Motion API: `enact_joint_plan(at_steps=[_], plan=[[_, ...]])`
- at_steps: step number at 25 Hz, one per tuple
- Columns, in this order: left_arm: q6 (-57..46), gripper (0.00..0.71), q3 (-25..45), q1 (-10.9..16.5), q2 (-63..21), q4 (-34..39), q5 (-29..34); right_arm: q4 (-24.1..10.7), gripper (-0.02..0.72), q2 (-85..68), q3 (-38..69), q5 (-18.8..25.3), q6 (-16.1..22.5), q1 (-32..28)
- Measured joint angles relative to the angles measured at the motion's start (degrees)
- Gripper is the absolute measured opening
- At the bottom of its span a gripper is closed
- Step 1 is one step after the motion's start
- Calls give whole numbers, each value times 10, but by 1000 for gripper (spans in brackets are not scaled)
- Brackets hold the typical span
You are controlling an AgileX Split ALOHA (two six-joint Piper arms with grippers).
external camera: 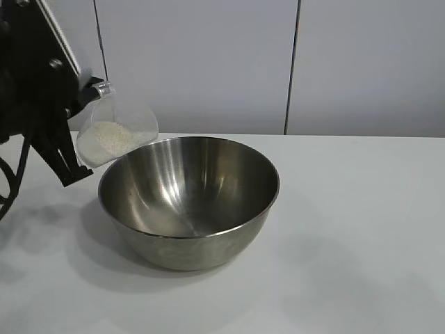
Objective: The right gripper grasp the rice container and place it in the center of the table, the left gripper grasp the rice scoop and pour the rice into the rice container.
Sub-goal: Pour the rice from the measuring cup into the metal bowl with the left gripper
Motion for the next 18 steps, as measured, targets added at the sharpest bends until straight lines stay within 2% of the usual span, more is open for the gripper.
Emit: enact_joint_plan(at_steps=[3,9,15,18], plan=[[155,9,-18,-28,0,-57,0,0,452,0,0,0,0,0],[337,9,-58,-67,2,-33,-2,0,452,0,0,0,0,0],[534,9,-89,-79,63,-25,-2,0,452,0,0,0,0,0],[577,9,-102,-79,93,-27,0,0,452,0,0,0,0,0]])
